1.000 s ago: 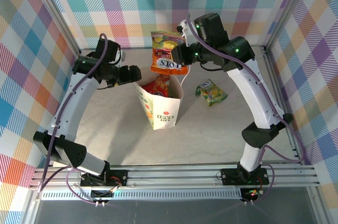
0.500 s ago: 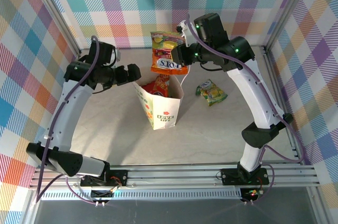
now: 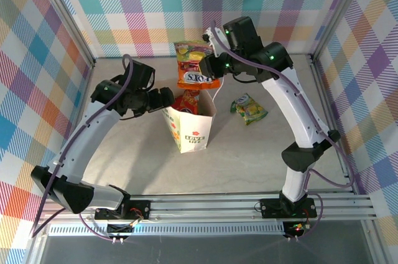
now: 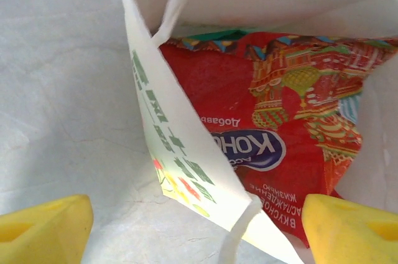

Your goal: Place the snacks into the paper bag

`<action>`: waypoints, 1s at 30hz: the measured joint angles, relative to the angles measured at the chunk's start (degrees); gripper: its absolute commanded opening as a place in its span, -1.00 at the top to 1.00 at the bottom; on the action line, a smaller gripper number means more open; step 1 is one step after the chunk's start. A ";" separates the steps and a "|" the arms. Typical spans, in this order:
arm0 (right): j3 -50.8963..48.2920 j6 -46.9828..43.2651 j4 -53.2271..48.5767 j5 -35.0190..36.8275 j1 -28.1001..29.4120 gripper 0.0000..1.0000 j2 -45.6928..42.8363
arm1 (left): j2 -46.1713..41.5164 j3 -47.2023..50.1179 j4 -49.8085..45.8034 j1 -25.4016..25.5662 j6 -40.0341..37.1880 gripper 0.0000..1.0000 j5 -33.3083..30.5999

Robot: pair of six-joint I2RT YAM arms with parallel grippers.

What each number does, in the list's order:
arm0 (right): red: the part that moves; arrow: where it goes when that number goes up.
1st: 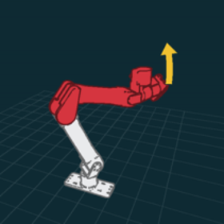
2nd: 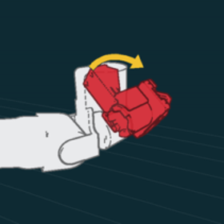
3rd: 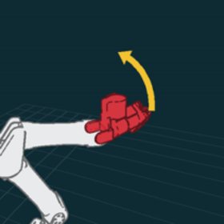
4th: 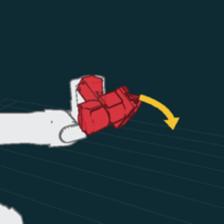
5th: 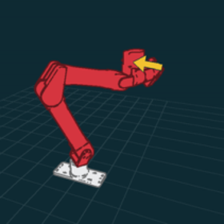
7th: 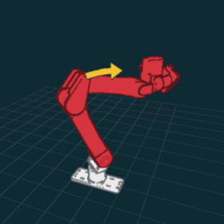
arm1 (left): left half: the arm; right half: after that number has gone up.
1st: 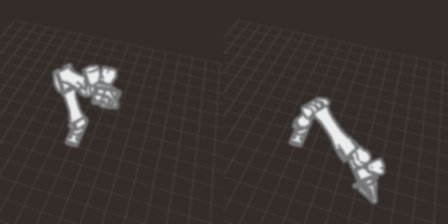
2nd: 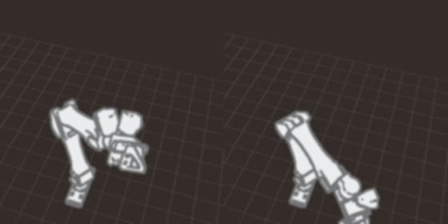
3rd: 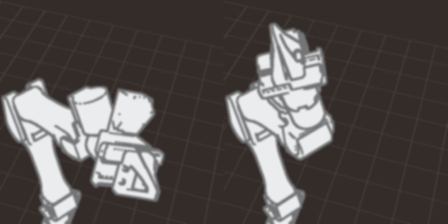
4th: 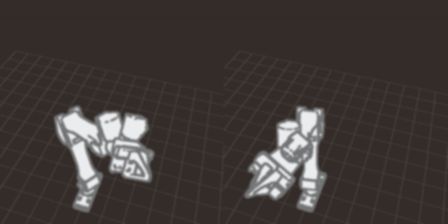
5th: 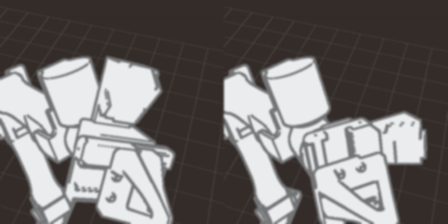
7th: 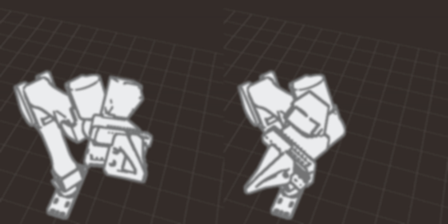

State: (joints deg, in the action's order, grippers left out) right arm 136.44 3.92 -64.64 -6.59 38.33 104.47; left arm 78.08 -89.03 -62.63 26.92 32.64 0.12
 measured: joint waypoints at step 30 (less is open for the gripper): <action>-0.74 -12.55 -2.60 1.99 6.64 1.00 5.49 | 1.03 2.97 -0.24 2.69 3.98 0.44 -1.11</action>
State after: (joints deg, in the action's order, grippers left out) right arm 135.70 -8.62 -67.24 -4.60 44.97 109.95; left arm 79.11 -86.06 -62.87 29.61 36.62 -0.99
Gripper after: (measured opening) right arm 0.180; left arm 0.283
